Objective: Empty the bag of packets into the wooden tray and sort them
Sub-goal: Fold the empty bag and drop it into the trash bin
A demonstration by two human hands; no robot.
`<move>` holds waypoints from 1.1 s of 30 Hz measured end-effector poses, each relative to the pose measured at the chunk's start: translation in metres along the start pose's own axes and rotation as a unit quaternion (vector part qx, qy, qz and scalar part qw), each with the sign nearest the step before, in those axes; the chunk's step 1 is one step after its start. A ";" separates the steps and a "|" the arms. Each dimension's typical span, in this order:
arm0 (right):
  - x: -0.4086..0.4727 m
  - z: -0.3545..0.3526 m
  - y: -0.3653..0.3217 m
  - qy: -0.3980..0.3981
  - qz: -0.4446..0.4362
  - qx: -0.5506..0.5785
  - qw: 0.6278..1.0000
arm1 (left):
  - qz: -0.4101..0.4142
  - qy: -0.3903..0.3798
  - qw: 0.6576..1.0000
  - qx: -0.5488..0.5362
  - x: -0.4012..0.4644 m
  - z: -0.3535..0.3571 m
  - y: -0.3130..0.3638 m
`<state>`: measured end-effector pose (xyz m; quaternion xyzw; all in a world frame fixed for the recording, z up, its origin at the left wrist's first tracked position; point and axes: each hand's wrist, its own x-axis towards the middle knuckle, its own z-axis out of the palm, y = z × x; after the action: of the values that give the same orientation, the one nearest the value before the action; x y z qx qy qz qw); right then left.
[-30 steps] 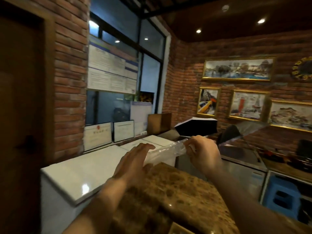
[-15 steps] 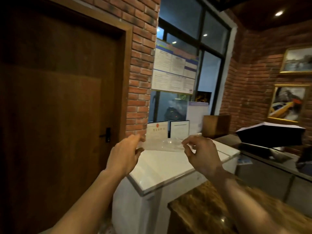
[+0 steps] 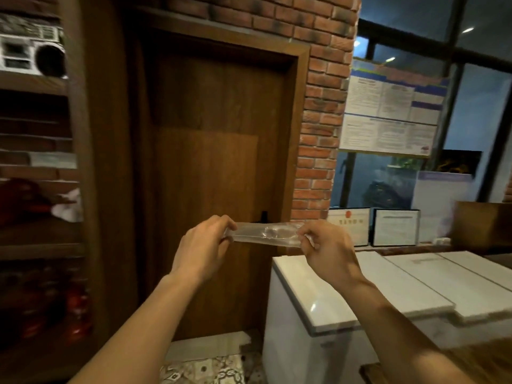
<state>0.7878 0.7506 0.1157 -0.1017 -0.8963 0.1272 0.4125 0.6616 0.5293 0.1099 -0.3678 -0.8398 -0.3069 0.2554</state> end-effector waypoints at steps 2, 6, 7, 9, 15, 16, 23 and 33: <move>0.009 0.007 0.001 -0.015 -0.002 0.012 1.000 | -0.011 0.005 1.000 0.023 -0.003 0.000 -0.004; 0.020 0.020 0.009 -0.018 -0.021 0.051 0.998 | -0.036 0.008 0.997 0.062 -0.006 0.002 -0.007; 0.021 0.025 0.011 -0.019 -0.027 0.054 0.998 | -0.038 0.009 0.997 0.069 -0.008 0.003 -0.008; 0.020 0.033 0.017 -0.028 -0.028 0.064 0.997 | -0.046 0.007 0.996 0.082 -0.013 0.006 -0.009; 0.008 0.060 0.041 -0.069 -0.004 0.106 0.992 | -0.096 -0.011 0.990 0.102 -0.032 0.029 -0.013; 0.002 0.066 0.046 -0.078 -0.001 0.111 0.991 | -0.105 -0.022 0.989 0.106 -0.038 0.037 -0.015; -0.050 0.111 0.076 -0.138 0.011 0.135 0.981 | -0.133 -0.082 0.982 0.104 -0.089 0.091 -0.034; -0.161 0.190 0.104 -0.256 0.066 0.086 0.961 | -0.198 -0.187 0.960 0.068 -0.190 0.157 -0.082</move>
<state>0.7528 0.7751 -0.1506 -0.0891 -0.9490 0.2522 0.1669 0.6800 0.5080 -0.1485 -0.2264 -0.9476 -0.2192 0.0527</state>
